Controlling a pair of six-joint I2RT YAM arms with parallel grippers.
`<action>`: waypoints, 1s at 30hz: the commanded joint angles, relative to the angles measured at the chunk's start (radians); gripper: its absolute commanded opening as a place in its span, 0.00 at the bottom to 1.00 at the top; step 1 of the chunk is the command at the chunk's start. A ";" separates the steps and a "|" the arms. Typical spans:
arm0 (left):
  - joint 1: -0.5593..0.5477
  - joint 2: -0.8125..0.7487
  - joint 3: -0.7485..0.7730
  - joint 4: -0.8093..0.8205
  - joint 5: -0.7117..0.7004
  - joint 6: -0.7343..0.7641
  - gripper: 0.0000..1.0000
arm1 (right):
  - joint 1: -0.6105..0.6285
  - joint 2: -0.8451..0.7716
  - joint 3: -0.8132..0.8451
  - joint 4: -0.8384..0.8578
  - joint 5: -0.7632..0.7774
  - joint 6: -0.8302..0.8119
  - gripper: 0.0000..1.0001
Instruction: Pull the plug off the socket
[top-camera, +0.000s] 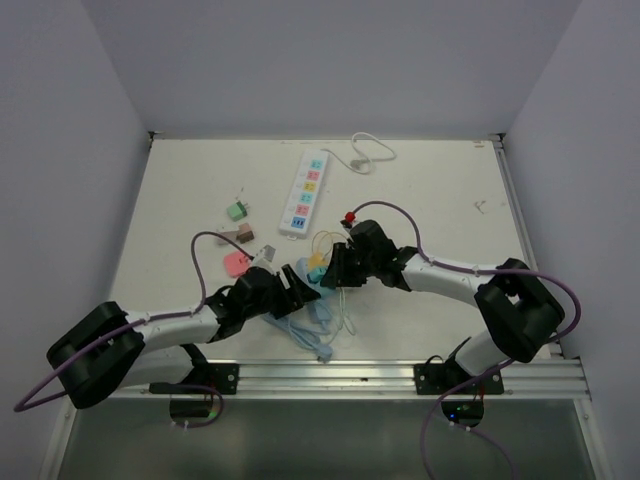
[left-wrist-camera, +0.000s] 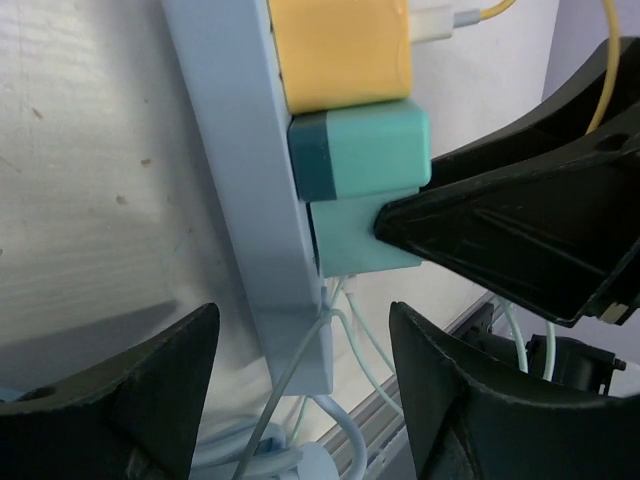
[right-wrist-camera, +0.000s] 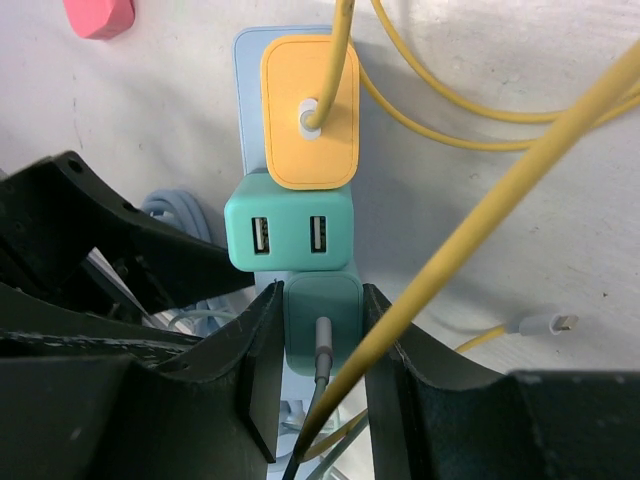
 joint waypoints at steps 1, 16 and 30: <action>-0.022 0.037 0.011 -0.007 0.039 -0.022 0.71 | -0.005 -0.022 0.009 0.077 0.056 0.036 0.00; -0.033 0.140 0.082 -0.008 0.076 0.018 0.64 | -0.005 -0.016 0.053 0.082 0.093 0.050 0.00; -0.035 0.177 0.135 -0.062 0.067 0.067 0.53 | -0.005 -0.009 0.098 0.079 0.091 0.042 0.00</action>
